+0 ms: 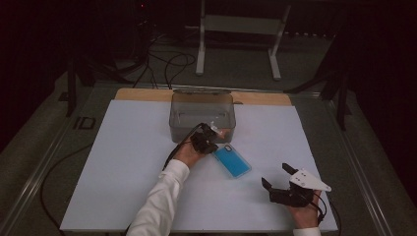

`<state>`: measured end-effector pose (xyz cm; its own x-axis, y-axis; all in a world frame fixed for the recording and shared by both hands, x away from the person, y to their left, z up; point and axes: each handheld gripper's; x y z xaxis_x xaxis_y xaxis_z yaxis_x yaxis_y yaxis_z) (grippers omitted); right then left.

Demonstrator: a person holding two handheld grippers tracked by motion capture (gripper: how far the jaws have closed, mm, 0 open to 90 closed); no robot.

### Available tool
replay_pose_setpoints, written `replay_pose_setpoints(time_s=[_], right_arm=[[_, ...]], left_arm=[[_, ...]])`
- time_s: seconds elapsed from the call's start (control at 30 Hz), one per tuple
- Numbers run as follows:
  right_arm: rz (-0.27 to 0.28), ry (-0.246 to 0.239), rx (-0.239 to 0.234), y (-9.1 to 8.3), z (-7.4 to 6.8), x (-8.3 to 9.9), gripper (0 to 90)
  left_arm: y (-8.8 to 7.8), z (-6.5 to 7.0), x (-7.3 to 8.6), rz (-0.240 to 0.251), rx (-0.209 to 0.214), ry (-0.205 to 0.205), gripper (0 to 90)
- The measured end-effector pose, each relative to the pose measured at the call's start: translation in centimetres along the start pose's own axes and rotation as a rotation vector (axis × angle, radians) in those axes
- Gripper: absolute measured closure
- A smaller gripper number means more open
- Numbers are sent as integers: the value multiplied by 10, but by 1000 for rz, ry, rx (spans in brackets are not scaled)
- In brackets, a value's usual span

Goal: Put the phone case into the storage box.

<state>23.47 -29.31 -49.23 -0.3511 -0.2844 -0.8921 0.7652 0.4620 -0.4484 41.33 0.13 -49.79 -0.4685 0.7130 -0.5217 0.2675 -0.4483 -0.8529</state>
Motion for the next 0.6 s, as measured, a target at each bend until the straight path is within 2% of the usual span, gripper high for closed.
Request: replay_pose_setpoints(time_s=[0.43, 0.6], right_arm=[[8, 6, -3, -1, 0, 0, 90], [5, 8, -2, -1, 0, 0, 90]], left_arm=[[-35, 8, 5, 72, -67, 42, 892], [-51, 6, 11, 106, -88, 31, 892]])
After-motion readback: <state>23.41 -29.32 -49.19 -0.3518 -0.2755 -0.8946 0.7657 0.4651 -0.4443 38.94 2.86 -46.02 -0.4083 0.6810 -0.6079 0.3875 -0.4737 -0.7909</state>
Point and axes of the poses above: each handheld gripper's, and its own axes: y roughly forward along the jaws, x roughly out of its underside, z roughly to its right, and after that the axes turned 3 degrees about -z, right-handed
